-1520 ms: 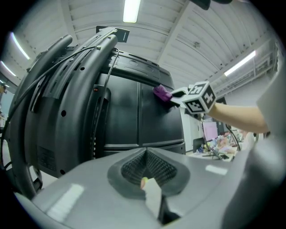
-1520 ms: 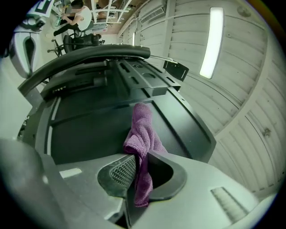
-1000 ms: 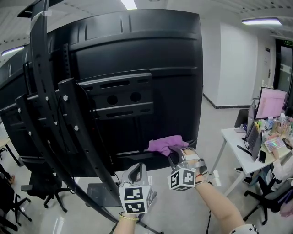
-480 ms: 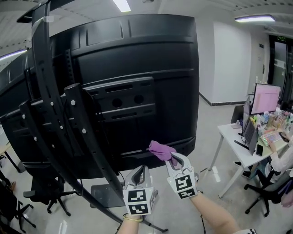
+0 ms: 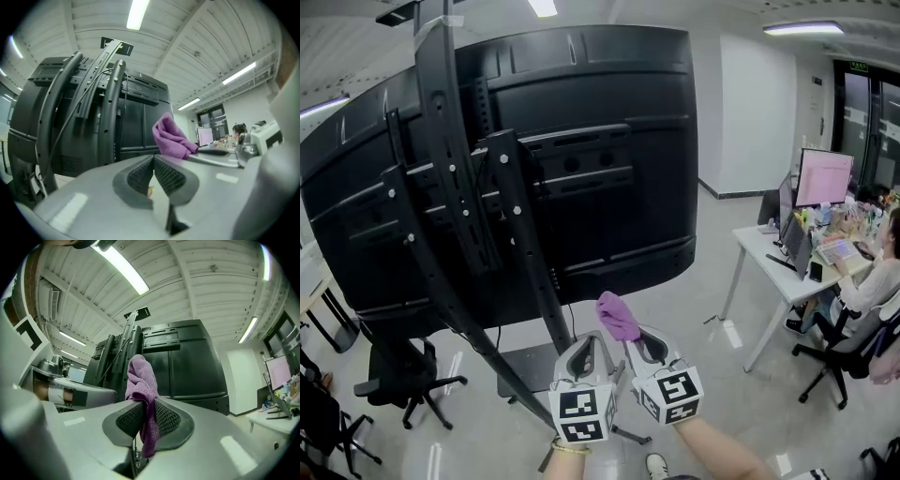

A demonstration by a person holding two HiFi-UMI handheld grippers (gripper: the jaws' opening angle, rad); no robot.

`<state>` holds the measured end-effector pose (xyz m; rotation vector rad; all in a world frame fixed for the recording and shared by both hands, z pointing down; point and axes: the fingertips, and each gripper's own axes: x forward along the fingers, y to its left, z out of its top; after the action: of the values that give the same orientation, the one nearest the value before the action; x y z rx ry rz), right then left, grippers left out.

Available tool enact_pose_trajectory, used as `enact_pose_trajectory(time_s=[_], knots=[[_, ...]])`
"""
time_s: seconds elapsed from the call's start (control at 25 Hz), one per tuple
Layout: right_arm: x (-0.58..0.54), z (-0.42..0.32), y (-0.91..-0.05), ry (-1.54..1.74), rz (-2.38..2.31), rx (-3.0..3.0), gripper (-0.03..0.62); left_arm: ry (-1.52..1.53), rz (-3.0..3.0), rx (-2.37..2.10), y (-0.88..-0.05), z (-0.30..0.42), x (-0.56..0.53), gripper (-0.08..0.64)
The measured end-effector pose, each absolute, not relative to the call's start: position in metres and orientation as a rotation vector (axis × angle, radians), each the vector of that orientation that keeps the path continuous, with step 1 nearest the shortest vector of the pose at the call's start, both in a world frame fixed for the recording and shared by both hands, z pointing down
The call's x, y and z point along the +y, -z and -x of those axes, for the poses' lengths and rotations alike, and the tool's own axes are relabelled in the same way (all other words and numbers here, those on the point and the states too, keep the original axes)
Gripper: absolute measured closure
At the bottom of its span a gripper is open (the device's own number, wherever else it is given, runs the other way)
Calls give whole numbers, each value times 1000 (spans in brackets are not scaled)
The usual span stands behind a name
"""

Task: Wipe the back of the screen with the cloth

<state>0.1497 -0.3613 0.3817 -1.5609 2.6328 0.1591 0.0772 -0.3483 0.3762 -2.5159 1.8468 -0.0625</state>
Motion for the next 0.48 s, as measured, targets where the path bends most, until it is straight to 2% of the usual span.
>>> enact_pose_trajectory(time_s=[0.48], knots=[[-225,-86,-407,-81,1518,2666,549,77,2492,1936,-400,-3,-219,552]])
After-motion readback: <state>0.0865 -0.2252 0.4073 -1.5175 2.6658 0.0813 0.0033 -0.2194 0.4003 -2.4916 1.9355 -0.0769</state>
